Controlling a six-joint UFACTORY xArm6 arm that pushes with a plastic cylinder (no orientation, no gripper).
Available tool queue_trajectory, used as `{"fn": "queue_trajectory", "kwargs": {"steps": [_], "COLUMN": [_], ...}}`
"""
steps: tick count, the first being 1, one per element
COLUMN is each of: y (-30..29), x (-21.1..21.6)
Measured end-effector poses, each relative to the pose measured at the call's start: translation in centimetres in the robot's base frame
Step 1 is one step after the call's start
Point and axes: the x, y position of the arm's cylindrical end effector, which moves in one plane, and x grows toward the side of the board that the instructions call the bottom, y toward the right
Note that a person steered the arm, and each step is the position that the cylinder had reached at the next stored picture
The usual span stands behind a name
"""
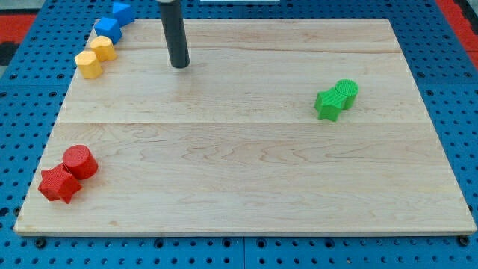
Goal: Push the yellow heart towards the left side of the board
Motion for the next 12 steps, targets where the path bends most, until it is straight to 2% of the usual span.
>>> {"fn": "queue_trajectory", "kwargs": {"steps": [1, 2, 8, 9, 11, 12], "y": [-0.7, -4.2, -7.7, -7.6, -9.4, -9.4], "x": [-6.7, -10.5, -10.1, -8.0, -7.9, -5.8]}}
